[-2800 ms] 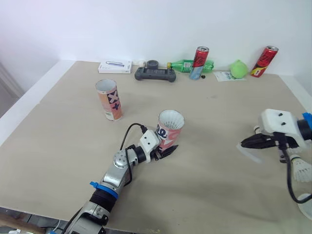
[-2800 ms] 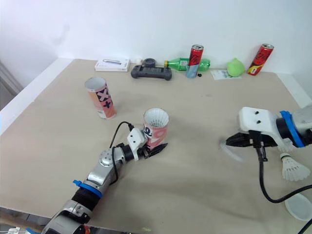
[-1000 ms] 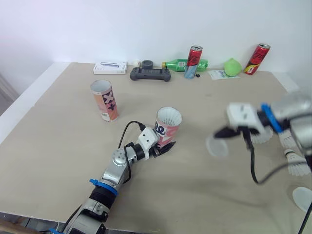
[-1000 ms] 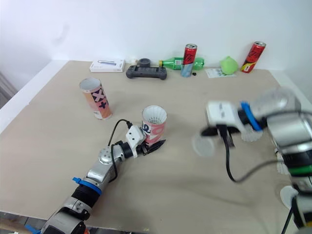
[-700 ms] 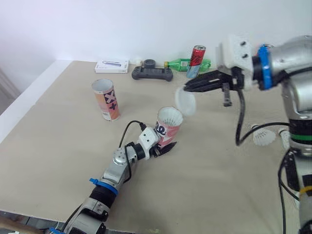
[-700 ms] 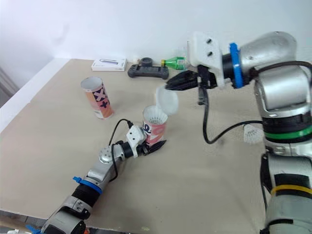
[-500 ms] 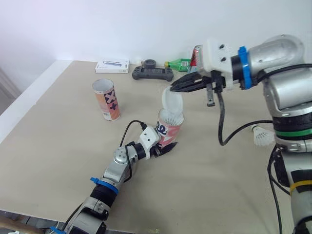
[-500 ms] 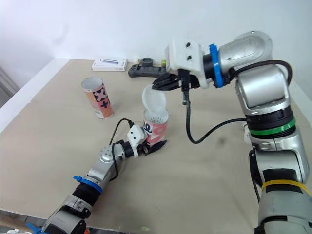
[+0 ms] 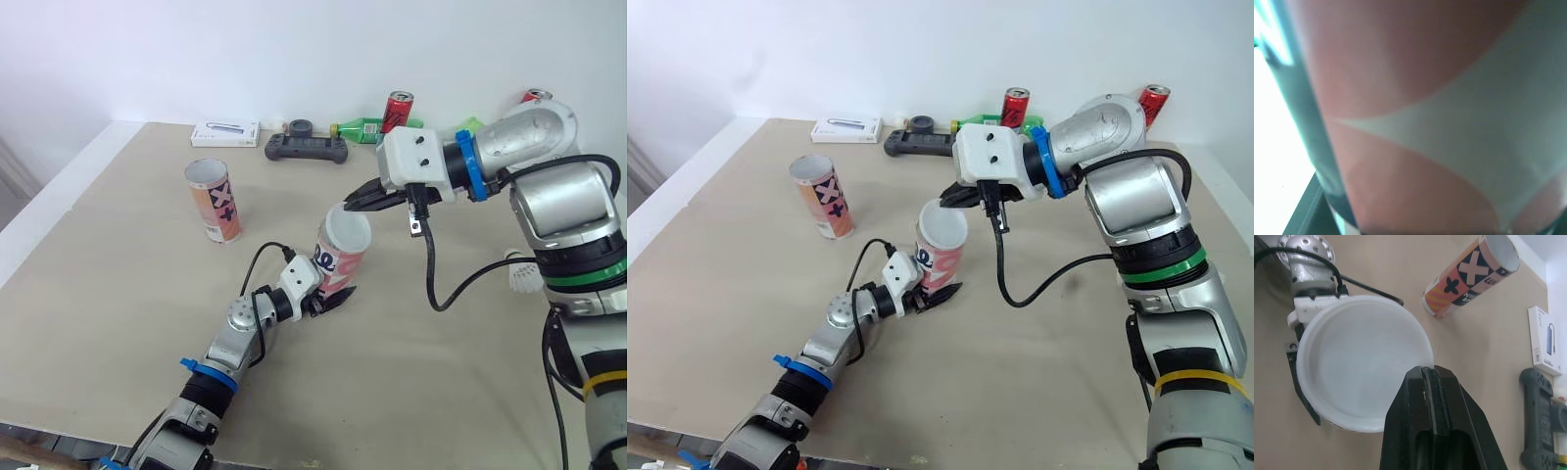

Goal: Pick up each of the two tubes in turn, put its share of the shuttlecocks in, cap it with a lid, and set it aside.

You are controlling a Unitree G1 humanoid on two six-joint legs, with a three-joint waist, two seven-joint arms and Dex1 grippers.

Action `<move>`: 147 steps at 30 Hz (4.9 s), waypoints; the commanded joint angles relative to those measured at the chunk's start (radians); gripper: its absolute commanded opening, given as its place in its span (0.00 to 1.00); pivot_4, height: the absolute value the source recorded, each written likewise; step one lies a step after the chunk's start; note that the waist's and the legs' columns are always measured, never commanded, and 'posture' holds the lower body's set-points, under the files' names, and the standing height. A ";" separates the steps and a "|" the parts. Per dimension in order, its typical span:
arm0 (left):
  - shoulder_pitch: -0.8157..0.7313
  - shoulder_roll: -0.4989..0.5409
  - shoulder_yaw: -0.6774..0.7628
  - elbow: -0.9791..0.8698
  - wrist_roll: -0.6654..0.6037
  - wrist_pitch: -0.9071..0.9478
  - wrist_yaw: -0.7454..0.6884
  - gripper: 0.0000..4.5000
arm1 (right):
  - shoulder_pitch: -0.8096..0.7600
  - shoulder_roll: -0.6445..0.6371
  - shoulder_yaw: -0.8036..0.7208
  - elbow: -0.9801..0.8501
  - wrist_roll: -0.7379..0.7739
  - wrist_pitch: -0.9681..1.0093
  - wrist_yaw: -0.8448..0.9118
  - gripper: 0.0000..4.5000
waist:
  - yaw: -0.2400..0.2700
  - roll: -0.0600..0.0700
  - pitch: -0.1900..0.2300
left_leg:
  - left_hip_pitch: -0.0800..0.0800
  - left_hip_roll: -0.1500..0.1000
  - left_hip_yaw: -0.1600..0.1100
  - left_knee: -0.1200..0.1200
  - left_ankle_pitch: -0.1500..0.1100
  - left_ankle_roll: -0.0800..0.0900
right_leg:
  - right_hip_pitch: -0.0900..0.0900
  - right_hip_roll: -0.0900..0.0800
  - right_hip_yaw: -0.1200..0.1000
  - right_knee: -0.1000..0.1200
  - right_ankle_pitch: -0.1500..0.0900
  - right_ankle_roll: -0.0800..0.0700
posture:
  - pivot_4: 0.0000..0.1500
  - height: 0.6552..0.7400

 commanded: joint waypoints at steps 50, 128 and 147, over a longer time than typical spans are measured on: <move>0.019 0.008 -0.016 -0.021 0.005 0.014 -0.003 0.63 | 0.065 0.045 0.015 -0.076 0.053 0.118 -0.005 0.01 | 0.000 0.000 0.000 | 0.001 0.000 -0.002 -0.001 0.000 0.000 | 0.001 -0.001 -0.004 0.000 -0.001 -0.001 | 1.00 0.99; 0.182 0.563 0.401 -0.747 -0.584 0.679 -0.195 1.00 | 0.875 0.492 -0.096 -0.162 0.152 -0.122 -0.661 0.95 | -0.007 -0.006 0.003 | 0.001 0.015 -0.006 -0.005 -0.002 -0.004 | -0.001 0.016 -0.004 0.001 -0.009 -0.014 | 1.00 0.99; 0.355 0.598 0.438 -0.759 -0.547 0.618 -0.200 1.00 | 0.669 0.647 -0.040 0.201 0.085 -0.277 -0.661 0.78 | -0.007 -0.008 0.005 | 0.003 0.027 -0.005 -0.012 0.006 -0.018 | -0.007 0.027 -0.001 0.004 -0.007 -0.030 | 1.00 0.99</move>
